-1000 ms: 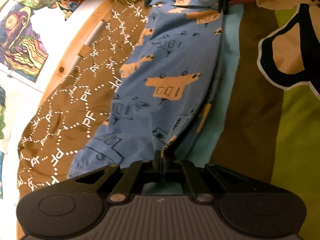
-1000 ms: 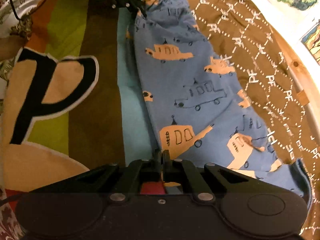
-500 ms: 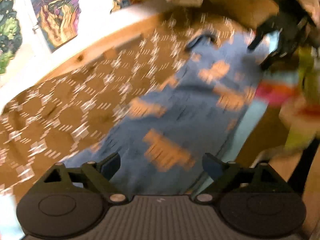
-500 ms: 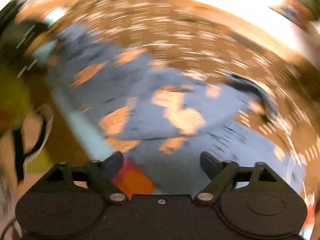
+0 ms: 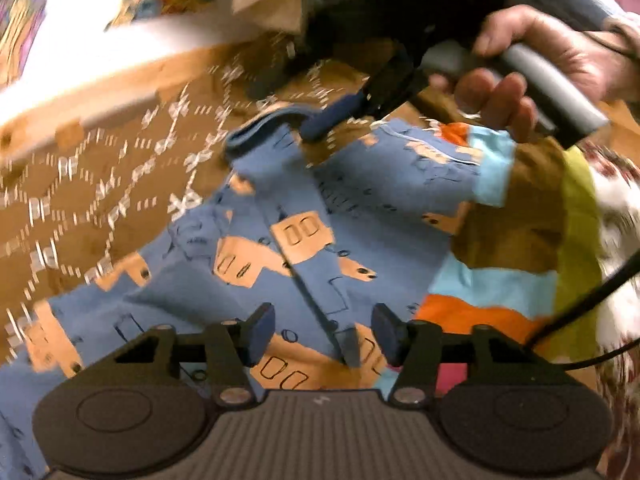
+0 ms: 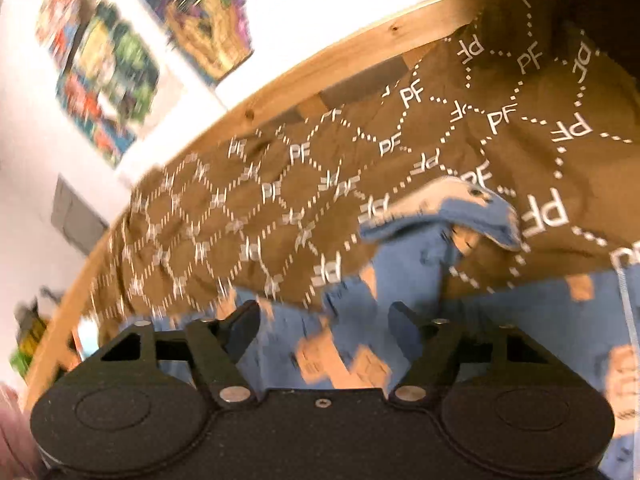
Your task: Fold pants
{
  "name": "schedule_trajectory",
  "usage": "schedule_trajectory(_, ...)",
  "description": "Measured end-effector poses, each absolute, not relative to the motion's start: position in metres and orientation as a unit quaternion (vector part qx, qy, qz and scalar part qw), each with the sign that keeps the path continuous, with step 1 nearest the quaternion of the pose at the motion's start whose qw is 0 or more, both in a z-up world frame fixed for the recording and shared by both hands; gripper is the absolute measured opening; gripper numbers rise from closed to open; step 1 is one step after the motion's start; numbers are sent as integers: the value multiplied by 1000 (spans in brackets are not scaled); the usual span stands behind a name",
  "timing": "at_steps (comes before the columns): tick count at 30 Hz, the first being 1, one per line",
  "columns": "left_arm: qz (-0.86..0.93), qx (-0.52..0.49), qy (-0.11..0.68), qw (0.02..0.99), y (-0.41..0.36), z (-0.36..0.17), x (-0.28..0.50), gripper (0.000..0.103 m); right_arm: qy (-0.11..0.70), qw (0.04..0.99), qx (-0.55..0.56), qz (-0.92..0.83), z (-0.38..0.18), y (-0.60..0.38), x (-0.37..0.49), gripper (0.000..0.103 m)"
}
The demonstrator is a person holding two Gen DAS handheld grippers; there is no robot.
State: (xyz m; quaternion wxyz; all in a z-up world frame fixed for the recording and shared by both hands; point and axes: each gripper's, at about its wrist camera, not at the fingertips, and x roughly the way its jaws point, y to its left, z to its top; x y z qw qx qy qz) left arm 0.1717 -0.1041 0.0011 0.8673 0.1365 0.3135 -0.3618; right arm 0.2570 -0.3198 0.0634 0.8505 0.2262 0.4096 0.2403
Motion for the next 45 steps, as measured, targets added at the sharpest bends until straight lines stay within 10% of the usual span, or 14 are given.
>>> schedule_trajectory(21, -357, 4, 374, 856, -86, -6, 209, 59, 468, 832, 228, 192, 45, -338, 277, 71)
schedule_trajectory(35, -296, -38, 445, 844, -94, -7, 224, 23, 433, 798, 399, 130, 43, -335, 312, 66)
schedule_trajectory(43, -302, -10, 446, 843, -104, -6, 219, 16, 435, 804, 403, 53, 38, -326, 314, 6)
schedule_trajectory(45, -303, -12, 446, 842, -103, -6, 219, 16, 429, 808, 399, 56, 42, -329, 308, 4)
